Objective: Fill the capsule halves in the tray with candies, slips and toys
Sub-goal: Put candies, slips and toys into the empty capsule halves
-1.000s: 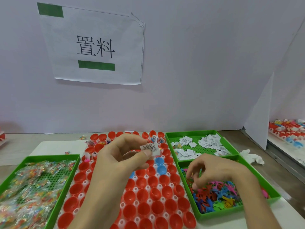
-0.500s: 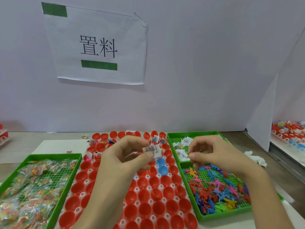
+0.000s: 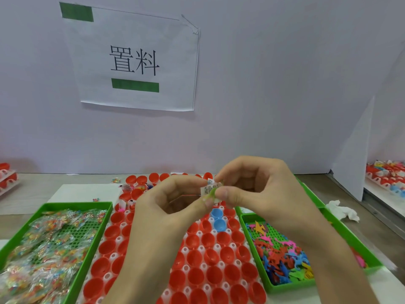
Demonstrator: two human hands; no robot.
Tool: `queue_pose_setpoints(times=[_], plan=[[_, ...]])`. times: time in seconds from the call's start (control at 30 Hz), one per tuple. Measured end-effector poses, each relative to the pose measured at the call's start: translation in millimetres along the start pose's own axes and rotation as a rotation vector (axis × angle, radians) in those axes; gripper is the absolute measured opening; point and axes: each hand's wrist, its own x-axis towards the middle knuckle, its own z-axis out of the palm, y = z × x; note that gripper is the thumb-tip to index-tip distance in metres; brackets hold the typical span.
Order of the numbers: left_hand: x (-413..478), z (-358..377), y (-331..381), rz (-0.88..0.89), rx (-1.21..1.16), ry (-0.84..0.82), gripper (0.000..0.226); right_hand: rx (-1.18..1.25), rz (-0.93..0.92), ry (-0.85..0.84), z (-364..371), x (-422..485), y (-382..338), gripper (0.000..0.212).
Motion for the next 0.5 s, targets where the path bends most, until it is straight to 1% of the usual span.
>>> queue_pose_setpoints(times=[0.1,0.2,0.3,0.4,0.5], plan=[[0.7,0.1,-0.3,-0.003,-0.063,-0.003,0.026,0.002,0.01,0.055,0.6,0.0,-2.4,0.014],[1.1,0.7,-2.0,-0.007,-0.117,-0.004,0.026,0.035,0.009,0.051,2.1,-0.6,-4.3,0.015],[0.4,0.6,-3.7,0.027,-0.119,0.008,0.029,0.03,0.021,0.044,2.1,-0.3,-5.0,0.014],[-0.9,2.7,-4.5,0.079,-0.135,0.055,0.022,0.104,0.044,0.001,2.3,-0.5,-5.8,0.016],[-1.4,3.8,-5.5,0.115,-0.11,0.081,0.019,0.132,0.036,-0.002,2.8,-1.4,-6.3,0.018]])
